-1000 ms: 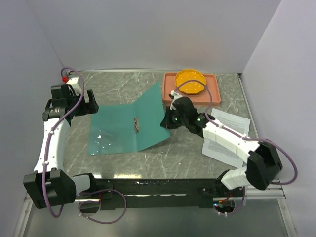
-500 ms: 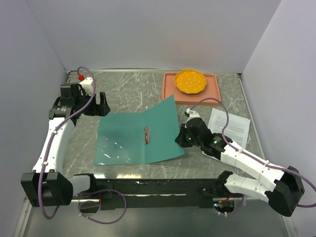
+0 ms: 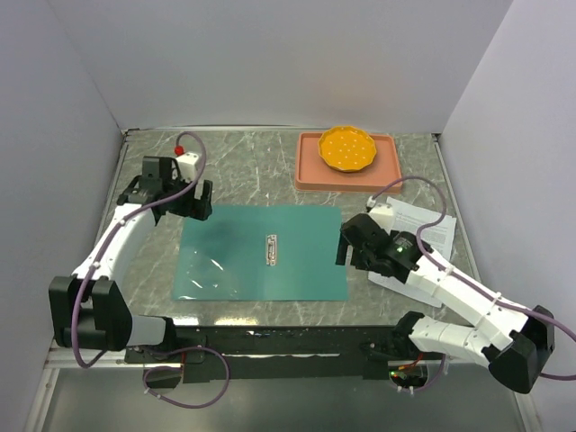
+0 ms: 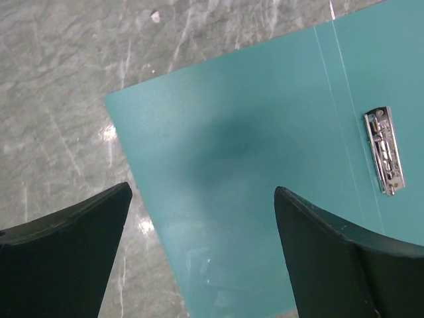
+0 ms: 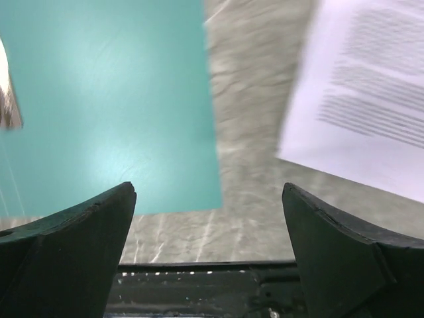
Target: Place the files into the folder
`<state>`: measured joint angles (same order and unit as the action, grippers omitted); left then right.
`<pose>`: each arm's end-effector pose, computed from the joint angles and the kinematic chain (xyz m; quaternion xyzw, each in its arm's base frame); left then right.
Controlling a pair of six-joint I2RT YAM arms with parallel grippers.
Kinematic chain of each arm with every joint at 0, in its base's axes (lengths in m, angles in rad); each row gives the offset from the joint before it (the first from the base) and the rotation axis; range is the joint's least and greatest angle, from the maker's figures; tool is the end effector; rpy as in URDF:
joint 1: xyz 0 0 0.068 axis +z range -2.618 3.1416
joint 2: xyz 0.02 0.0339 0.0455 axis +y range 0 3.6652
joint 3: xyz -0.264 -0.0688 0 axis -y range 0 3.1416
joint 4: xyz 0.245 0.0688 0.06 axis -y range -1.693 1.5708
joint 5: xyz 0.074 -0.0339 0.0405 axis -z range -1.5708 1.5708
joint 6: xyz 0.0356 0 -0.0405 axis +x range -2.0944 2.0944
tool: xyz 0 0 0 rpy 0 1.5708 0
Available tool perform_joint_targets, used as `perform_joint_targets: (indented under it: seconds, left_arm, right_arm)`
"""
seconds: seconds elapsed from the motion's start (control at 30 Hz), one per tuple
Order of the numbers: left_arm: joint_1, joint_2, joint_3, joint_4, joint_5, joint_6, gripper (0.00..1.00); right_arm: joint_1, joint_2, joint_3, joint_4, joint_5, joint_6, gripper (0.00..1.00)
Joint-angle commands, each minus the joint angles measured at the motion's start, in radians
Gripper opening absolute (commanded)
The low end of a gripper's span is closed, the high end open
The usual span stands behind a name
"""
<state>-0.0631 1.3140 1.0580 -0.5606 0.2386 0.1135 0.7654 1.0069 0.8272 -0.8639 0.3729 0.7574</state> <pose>0.2784 -0.0260 0.2857 0.1251 0.9157 -0.1014 0.3683 0.1421 0.1185 0.2593 0.0445 0.9489 0.0471 0.3088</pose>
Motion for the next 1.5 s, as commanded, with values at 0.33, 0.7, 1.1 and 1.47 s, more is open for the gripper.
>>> perform_joint_targets:
  seconds: [0.33,0.7,1.1,1.47]
  left_arm:
    - [-0.138,0.134,-0.018,0.183,-0.133,0.037,0.96]
    - [-0.135,0.038,-0.043,0.168,-0.113,0.018,0.96]
    - [-0.133,0.016,-0.046,0.165,-0.113,0.02,0.96]
    - [-0.13,-0.006,-0.046,0.159,-0.13,0.037,0.96]
  right_arm:
    - [-0.192,0.314,0.142,-0.251,0.176,0.114,0.93]
    - [-0.199,0.453,0.095,-0.144,0.118,0.097,0.72]
    - [-0.202,0.556,0.095,-0.107,0.09,0.137,0.61]
    - [-0.206,0.584,0.043,-0.086,0.081,0.194,0.56]
